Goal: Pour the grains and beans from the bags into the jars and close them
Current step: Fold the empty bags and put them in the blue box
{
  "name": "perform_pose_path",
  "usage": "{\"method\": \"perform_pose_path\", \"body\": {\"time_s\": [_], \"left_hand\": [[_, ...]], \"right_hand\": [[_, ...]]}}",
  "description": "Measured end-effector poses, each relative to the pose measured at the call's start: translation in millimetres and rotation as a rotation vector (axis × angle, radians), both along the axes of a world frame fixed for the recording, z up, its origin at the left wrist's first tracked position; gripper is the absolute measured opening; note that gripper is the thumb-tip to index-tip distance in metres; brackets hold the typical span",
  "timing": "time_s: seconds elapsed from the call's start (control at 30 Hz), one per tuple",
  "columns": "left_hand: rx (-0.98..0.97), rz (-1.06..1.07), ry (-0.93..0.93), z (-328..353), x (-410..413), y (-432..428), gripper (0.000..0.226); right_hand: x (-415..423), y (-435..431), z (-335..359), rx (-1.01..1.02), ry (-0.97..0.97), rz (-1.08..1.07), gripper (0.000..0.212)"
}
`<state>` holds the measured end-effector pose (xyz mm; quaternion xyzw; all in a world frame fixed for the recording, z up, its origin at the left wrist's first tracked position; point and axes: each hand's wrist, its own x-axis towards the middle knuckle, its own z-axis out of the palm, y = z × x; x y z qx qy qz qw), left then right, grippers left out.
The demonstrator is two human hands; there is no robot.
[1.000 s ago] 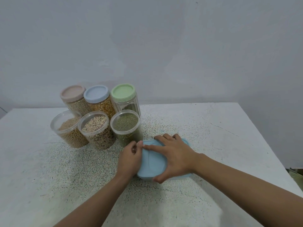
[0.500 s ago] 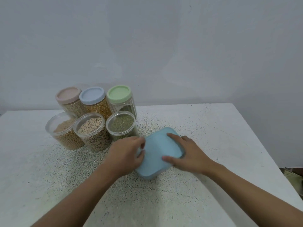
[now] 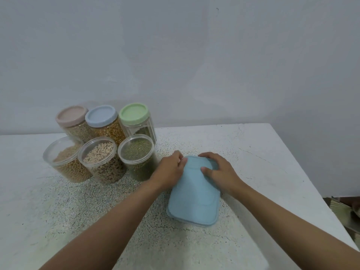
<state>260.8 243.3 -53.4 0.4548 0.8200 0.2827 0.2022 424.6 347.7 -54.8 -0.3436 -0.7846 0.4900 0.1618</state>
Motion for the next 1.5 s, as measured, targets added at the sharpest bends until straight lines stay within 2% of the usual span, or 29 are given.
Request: {"method": "perform_pose_path", "body": {"time_s": [0.1,0.2,0.3,0.5,0.63,0.8,0.87,0.93,1.0,1.07,1.17,1.27,1.5], "left_hand": [[0.092,0.189,-0.387,-13,10,-3,0.033],[0.219,0.312,-0.547,-15,19,-1,0.028],[0.261,0.341,-0.488,-17,21,0,0.023],[0.324,0.377,-0.446,-22,22,2,0.026],[0.28,0.362,-0.386,-18,22,3,0.024],[0.215,0.223,-0.105,-8,28,3,0.009],[0.224,0.198,-0.059,-4,28,2,0.027],[0.123,0.154,0.09,-3,25,-4,0.029],[-0.034,0.1,0.279,1,23,-9,0.019],[-0.134,0.046,0.336,8,20,-6,0.027],[-0.176,-0.149,0.226,11,14,11,0.037],[-0.052,-0.216,-0.019,1,3,15,0.033],[0.006,-0.192,-0.034,-15,-1,15,0.04]], "right_hand": [[-11,-3,4,0.105,-0.042,-0.056,0.03],[-28,-2,11,0.264,-0.155,-0.076,0.022],[-42,2,13,0.288,-0.206,-0.1,0.022],[-45,3,-1,0.272,-0.14,-0.171,0.025],[-45,3,4,0.282,-0.16,-0.151,0.027],[-33,6,11,0.256,-0.18,-0.156,0.029],[-18,9,8,0.225,-0.187,-0.221,0.032],[-4,12,2,0.139,-0.209,-0.249,0.036],[3,12,-2,0.033,-0.189,-0.236,0.043],[-2,7,-3,-0.024,-0.14,-0.233,0.055],[-15,6,-2,-0.076,-0.085,-0.247,0.045],[-19,7,-3,-0.13,-0.04,-0.238,0.039],[-24,4,-11,-0.014,-0.039,-0.239,0.038]]}}
